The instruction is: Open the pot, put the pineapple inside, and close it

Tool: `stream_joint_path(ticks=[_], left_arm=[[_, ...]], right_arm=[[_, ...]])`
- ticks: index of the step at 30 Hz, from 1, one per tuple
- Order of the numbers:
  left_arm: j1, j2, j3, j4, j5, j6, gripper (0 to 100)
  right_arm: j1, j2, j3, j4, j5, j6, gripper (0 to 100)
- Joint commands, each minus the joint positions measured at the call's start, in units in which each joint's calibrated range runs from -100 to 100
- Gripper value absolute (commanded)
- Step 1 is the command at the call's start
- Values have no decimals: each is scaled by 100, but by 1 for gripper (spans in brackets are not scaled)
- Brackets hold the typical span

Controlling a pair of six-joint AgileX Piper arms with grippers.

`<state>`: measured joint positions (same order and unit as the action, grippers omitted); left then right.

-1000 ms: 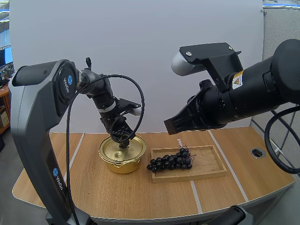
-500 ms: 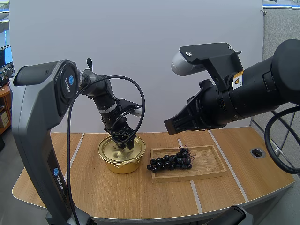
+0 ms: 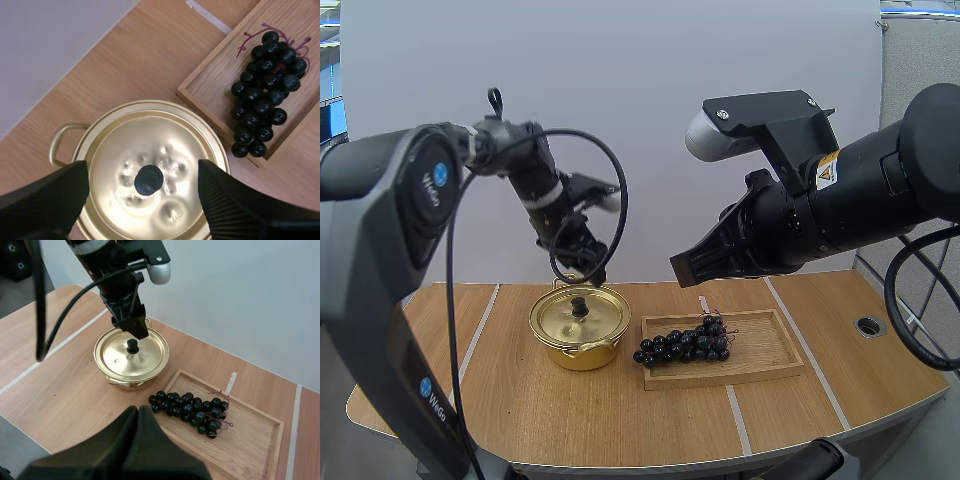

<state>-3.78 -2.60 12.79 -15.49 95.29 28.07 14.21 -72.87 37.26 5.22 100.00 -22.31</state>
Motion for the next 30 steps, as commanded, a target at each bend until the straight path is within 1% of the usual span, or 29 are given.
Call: stream_joint_path(ticks=[1,7,9,14,18,30], left_arm=[[-4,-519,-139,-98,408,-57,100],[-4,-1449,-196,-71,471,-77,100],[-4,-1821,-196,-11,471,-212,100],[-4,-2531,-196,327,471,-666,100],[-4,-3022,-196,569,471,-836,100],[-4,-4398,-184,618,471,-1040,100]], right_arm=[[-23,-64,5,15,0,-1,0],[-23,-64,5,3,0,-1,0],[-23,-64,5,3,0,-1,0],[-23,-64,5,3,0,-1,0],[-23,-64,5,3,0,-1,0],[-23,-64,5,3,0,-1,0]])
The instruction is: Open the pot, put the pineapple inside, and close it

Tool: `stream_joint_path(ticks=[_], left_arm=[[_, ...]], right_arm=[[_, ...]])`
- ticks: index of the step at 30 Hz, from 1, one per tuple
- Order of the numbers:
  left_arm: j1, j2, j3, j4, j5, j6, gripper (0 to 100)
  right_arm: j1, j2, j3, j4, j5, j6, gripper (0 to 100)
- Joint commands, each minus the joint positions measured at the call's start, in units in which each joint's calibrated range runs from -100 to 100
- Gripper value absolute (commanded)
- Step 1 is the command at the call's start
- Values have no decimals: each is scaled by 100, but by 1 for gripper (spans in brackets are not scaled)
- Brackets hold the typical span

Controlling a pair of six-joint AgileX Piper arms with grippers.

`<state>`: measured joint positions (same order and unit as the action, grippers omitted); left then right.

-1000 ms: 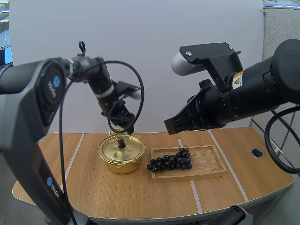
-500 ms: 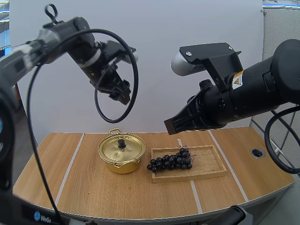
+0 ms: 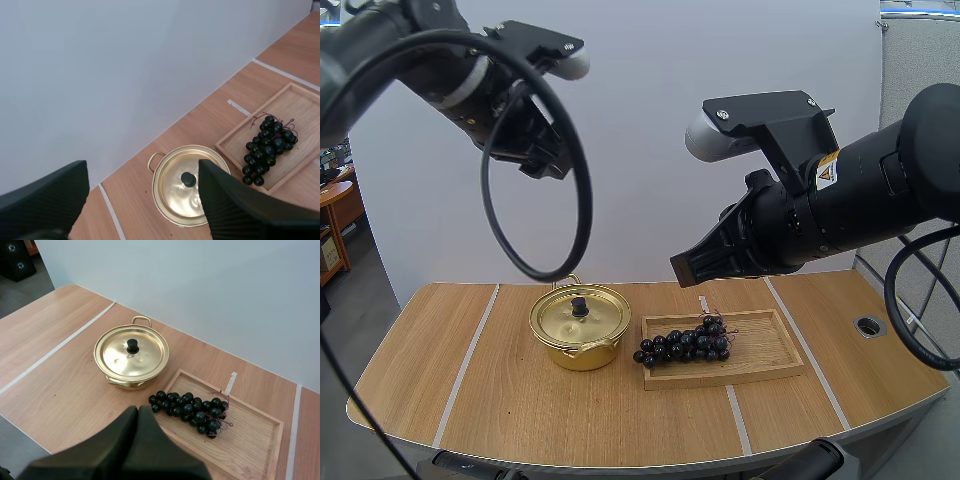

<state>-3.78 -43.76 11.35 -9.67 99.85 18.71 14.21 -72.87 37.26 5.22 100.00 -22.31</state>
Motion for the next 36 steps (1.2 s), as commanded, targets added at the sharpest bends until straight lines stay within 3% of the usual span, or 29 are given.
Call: stream_joint_path(ticks=[1,8,9,13,16,36], left_arm=[[-4,-403,-39,39,15,-147,100],[-4,-1106,95,39,15,-332,100],[-4,-1208,176,39,15,-332,95],[-4,-1666,615,39,15,-468,36],[-4,-2029,1029,26,15,-479,0],[31,-4723,4008,-590,-272,-894,0]], right_arm=[[-23,-64,5,3,0,-1,0],[-23,-64,5,3,0,-1,0],[-23,-64,5,3,0,-1,0],[-31,-132,5,3,0,-1,0],[-100,-396,5,70,0,-1,0],[-818,-2341,5,581,0,-1,0]])
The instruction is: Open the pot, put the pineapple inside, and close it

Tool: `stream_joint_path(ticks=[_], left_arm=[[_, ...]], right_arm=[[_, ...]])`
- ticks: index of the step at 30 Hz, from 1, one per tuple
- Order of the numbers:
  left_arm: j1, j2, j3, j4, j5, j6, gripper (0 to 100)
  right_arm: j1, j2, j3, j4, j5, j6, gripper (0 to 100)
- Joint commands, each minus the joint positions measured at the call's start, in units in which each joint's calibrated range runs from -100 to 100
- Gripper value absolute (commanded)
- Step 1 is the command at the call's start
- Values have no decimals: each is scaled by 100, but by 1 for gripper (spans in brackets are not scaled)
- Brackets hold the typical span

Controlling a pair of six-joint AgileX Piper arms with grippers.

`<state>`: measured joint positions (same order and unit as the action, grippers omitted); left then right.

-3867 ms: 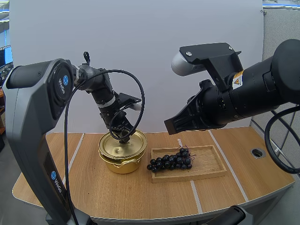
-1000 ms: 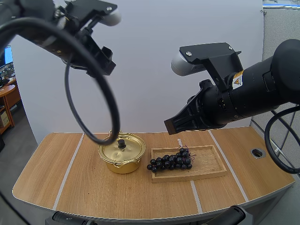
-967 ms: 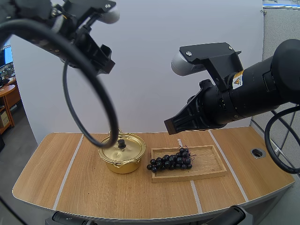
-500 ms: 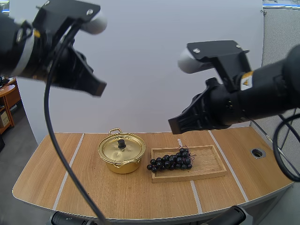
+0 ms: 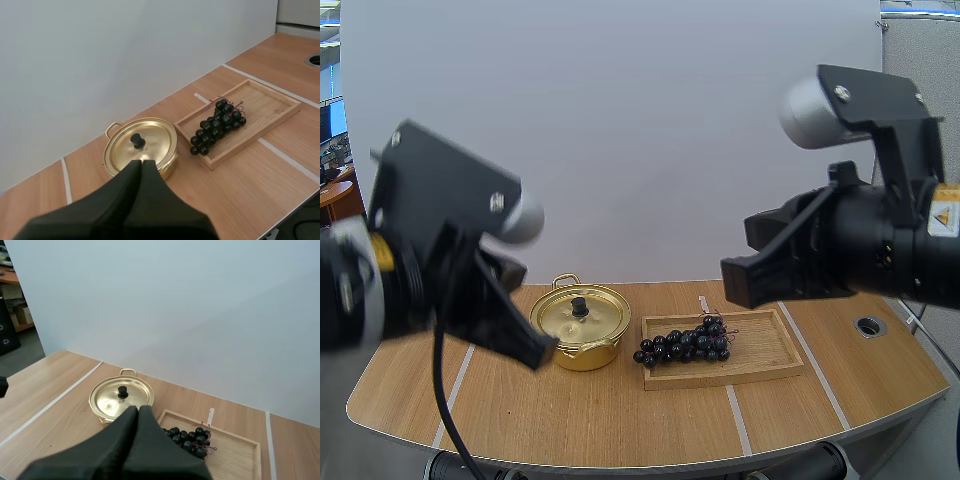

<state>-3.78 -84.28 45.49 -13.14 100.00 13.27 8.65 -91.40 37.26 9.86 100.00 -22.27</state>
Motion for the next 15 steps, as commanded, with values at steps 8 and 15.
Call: stream_joint_path(ticks=[8,15], left_arm=[[297,-1572,918,-183,-1768,-1068,0],[444,-1572,1314,-94,-3421,-1668,0]], right_arm=[[-621,-860,49,272,0,-6,0],[-697,-860,854,232,-1302,-6,0]])
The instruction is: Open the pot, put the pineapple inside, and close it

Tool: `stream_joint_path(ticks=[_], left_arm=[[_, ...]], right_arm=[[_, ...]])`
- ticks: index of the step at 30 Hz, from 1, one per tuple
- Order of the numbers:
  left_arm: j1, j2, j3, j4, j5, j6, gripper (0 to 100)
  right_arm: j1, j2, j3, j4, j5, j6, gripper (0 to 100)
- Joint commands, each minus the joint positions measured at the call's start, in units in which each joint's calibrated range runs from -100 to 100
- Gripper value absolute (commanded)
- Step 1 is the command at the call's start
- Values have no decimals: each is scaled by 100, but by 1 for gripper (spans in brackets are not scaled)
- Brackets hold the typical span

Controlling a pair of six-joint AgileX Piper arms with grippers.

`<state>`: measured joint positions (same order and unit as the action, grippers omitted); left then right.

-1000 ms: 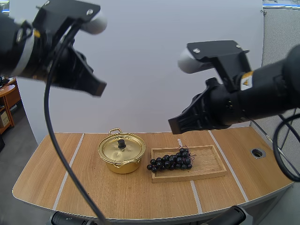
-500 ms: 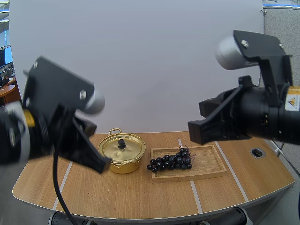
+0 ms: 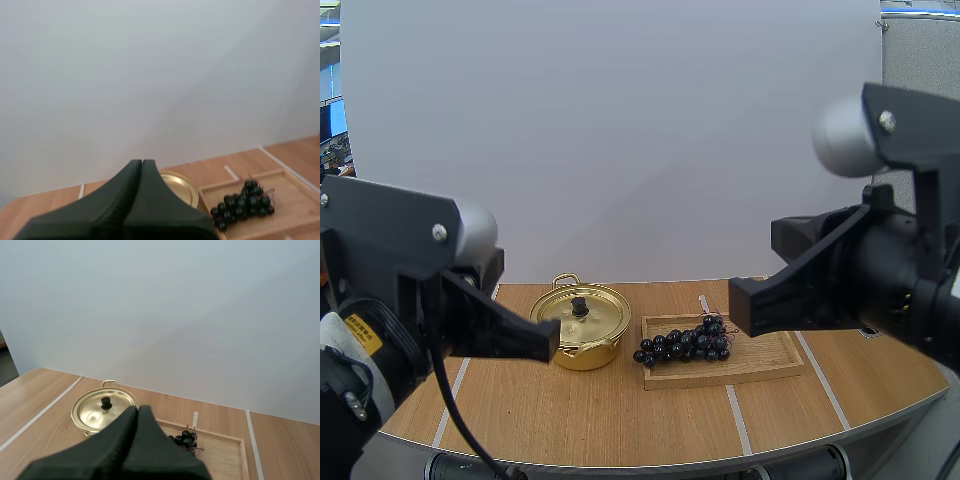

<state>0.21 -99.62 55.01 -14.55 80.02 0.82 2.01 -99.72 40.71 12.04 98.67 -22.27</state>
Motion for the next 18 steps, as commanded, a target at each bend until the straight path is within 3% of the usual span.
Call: stream_joint_path(ticks=[1,6,11,18], left_arm=[[45,-38,497,46,-1896,-451,0],[45,-38,1157,515,-3686,-478,0],[45,-38,1921,554,-4651,-678,0],[45,-38,3296,554,-6917,-669,0]], right_arm=[[-34,-28,710,-20,-1611,-15,0],[-34,-28,1839,-447,-3791,-37,0],[-34,-28,3058,-550,-5441,-37,0],[-34,-28,4422,-686,-6444,-37,0]])
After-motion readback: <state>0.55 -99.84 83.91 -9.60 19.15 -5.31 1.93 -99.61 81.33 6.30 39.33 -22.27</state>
